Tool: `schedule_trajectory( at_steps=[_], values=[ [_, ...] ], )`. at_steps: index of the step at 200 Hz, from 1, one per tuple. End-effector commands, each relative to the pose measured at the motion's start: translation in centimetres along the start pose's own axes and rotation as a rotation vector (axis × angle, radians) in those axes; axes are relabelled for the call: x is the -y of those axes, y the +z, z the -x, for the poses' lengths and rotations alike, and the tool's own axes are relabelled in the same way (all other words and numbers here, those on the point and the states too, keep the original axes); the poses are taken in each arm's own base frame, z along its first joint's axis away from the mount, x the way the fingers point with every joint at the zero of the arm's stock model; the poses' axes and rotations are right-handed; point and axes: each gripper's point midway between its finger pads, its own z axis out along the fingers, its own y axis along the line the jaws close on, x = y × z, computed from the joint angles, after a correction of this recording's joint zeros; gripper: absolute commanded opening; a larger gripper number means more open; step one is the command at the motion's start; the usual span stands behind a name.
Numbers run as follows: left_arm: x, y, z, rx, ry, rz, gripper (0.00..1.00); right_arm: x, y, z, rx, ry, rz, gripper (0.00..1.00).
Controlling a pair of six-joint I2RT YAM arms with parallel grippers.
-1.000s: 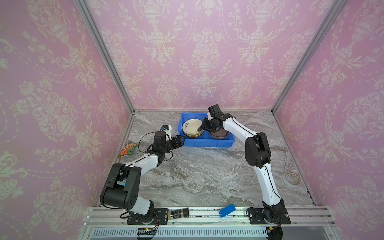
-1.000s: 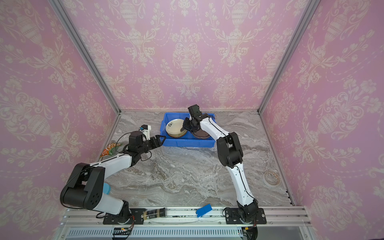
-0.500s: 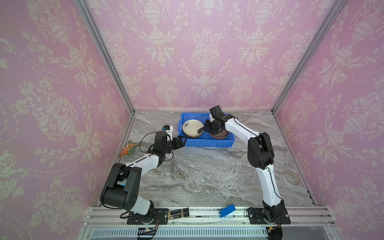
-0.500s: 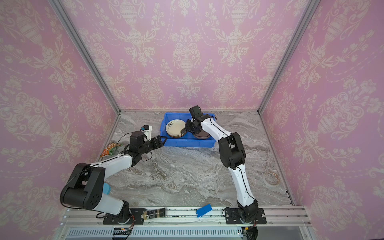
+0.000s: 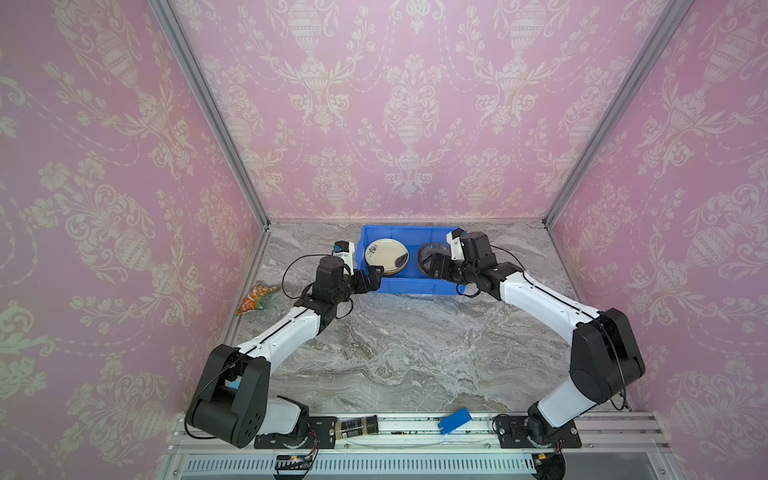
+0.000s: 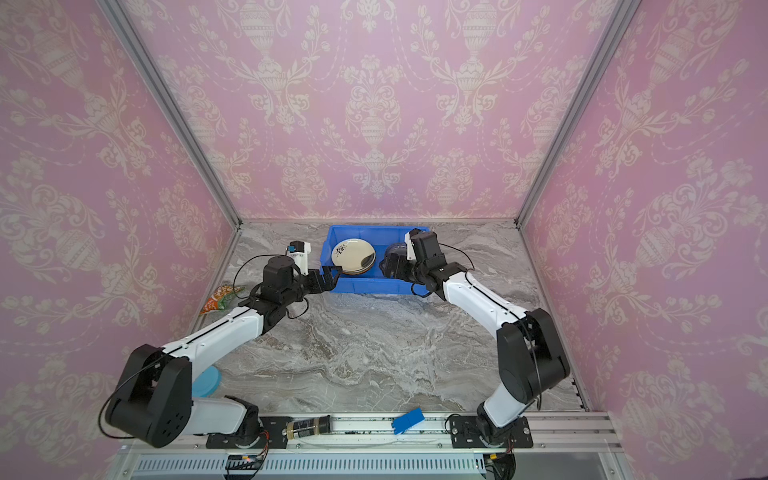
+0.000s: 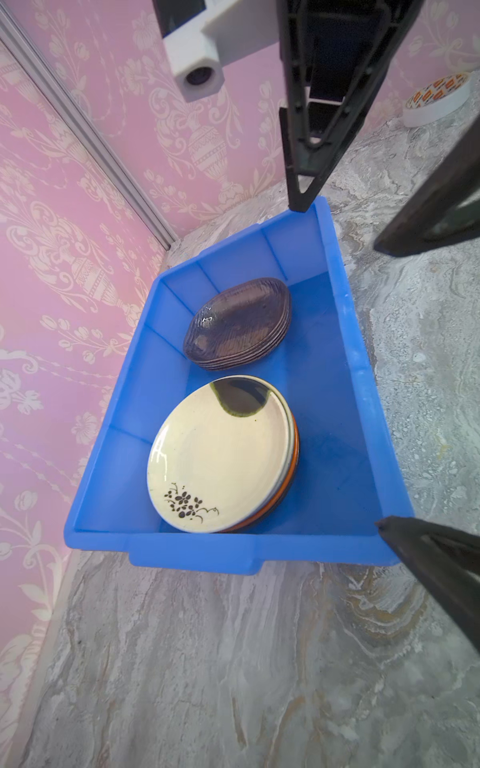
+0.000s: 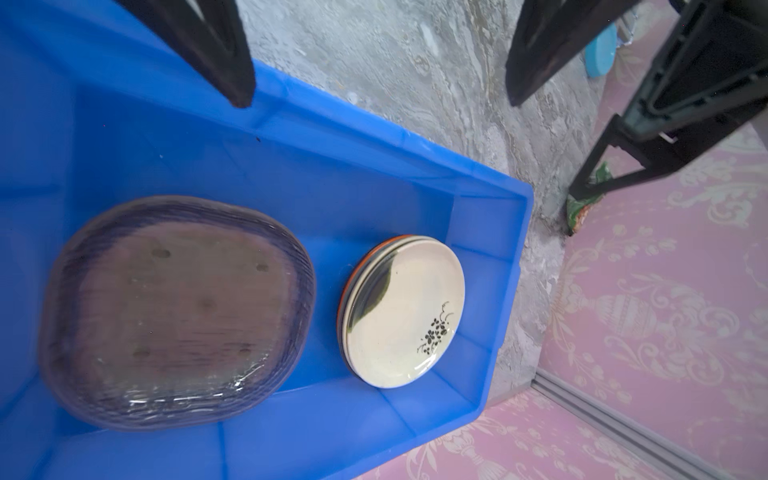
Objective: Place the plates into the plastic bin on the countertop
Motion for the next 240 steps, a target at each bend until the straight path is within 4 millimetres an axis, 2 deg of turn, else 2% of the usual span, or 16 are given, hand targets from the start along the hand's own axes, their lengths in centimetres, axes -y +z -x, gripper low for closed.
schedule_trajectory(
  at_steps=[1,22,38,67,72,96,136,148,170,183,190,204,219,230,240],
  values=[
    [-0.3,-1.1,1.5,0.039,0.063,0.060,0.99,1.7,-1.7,-0.1,0.068,-0.065,-0.055,1.00],
    [-0.2,-2.1,2.5,0.080,0.077,0.084,0.99,2.4,-3.3,-0.8,0.101,-0.092,-0.071,1.00],
    [0.3,-2.6,2.7,0.089,0.131,0.095,0.99,3.1,-5.3,-0.3,0.185,-0.127,-0.107,1.00],
    [0.0,-2.5,2.4,0.147,0.322,0.170,0.99,6.2,-9.3,0.9,0.381,-0.193,-0.283,1.00],
    [-1.1,-2.4,1.3,0.139,0.339,0.200,0.99,6.7,-10.1,1.1,0.408,-0.200,-0.321,1.00],
    [-2.9,-2.8,0.3,0.155,0.407,0.267,0.99,8.4,-12.2,1.0,0.467,-0.246,-0.420,1.00],
    [-8.3,-6.3,0.5,0.276,0.571,0.566,0.99,9.8,-12.2,-0.2,0.556,-0.308,-0.429,1.00],
    [-10.4,-7.2,-0.1,0.278,0.567,0.630,0.99,9.7,-12.1,-0.5,0.573,-0.330,-0.407,1.00],
    [-15.0,-8.4,-1.0,0.288,0.444,0.703,0.99,10.3,-12.2,-0.8,0.573,-0.345,-0.439,1.00],
    [-17.9,-8.0,-2.1,0.261,0.426,0.745,0.99,10.5,-12.2,-0.6,0.577,-0.355,-0.457,1.00],
    [-18.3,-8.0,-1.2,0.318,0.440,0.756,0.99,10.6,-12.2,-0.6,0.578,-0.367,-0.463,1.00],
    [-18.0,-7.1,-0.9,0.341,0.482,0.716,0.99,11.0,-12.0,-0.9,0.558,-0.383,-0.480,1.00],
    [-20.1,-7.0,-1.6,0.336,0.418,0.752,0.99,12.1,-12.1,-1.2,0.528,-0.358,-0.520,1.00],
    [-21.2,-7.5,-2.2,0.377,0.351,0.721,0.99,13.0,-12.4,-1.4,0.519,-0.334,-0.547,1.00],
    [-21.5,-8.4,-2.0,0.445,0.346,0.742,0.99,13.9,-12.7,-1.3,0.537,-0.338,-0.581,1.00]
  ],
)
